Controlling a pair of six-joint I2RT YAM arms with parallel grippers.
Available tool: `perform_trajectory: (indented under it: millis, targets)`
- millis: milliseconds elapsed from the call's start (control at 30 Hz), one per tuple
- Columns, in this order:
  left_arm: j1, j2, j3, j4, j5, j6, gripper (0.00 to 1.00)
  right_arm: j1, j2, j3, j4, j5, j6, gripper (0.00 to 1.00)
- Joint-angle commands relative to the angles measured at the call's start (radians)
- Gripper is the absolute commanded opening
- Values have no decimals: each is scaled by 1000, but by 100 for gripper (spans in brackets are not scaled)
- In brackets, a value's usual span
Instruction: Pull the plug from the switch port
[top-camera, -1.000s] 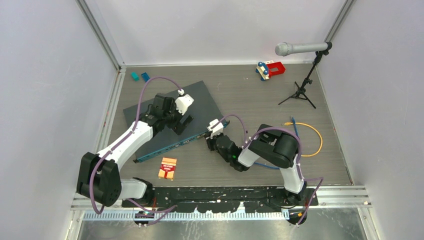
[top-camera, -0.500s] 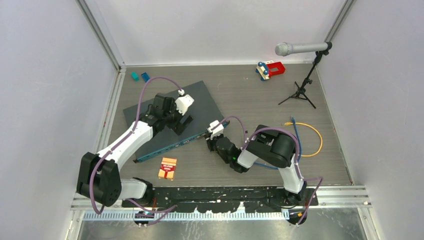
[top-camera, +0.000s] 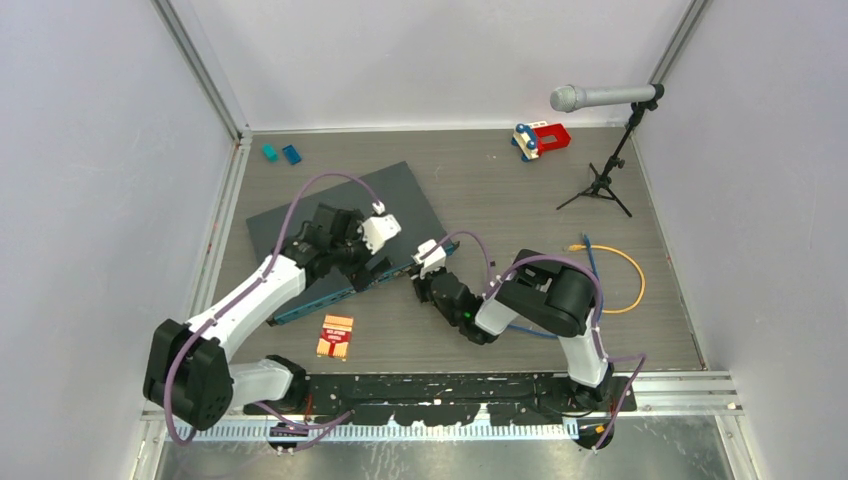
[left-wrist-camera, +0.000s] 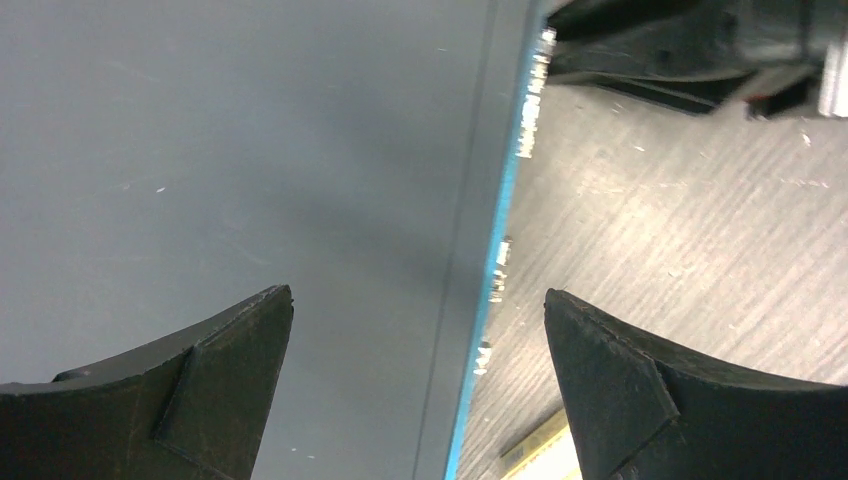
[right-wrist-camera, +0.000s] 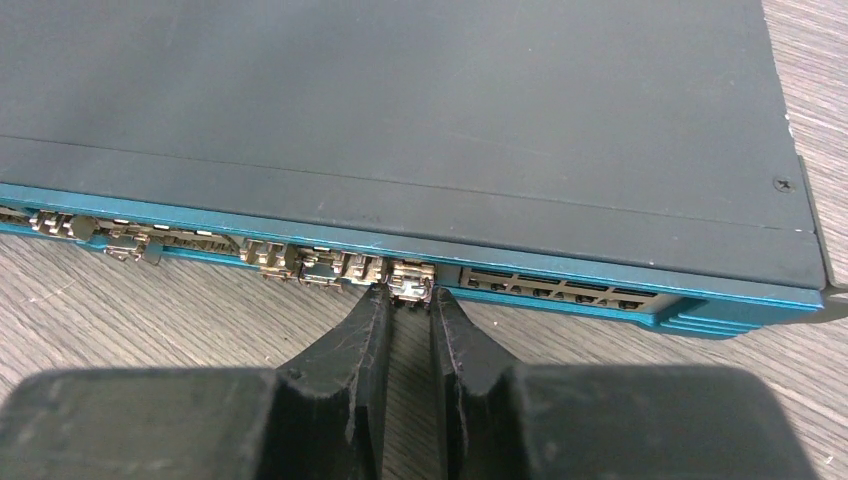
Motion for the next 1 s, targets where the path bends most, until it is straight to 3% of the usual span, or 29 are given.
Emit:
perform_trajectory:
  millis: [0, 300, 967]
  targets:
    - [-50, 4, -18, -46, -5, 58, 100, -13, -45, 13, -96, 72, -13, 0]
    - [-96, 87, -18, -13, -128, 51, 100, -14, -70, 27, -188, 76, -3, 0]
    - [-105, 215, 17, 15, -301, -9, 95, 51, -104, -44, -83, 104, -49, 0]
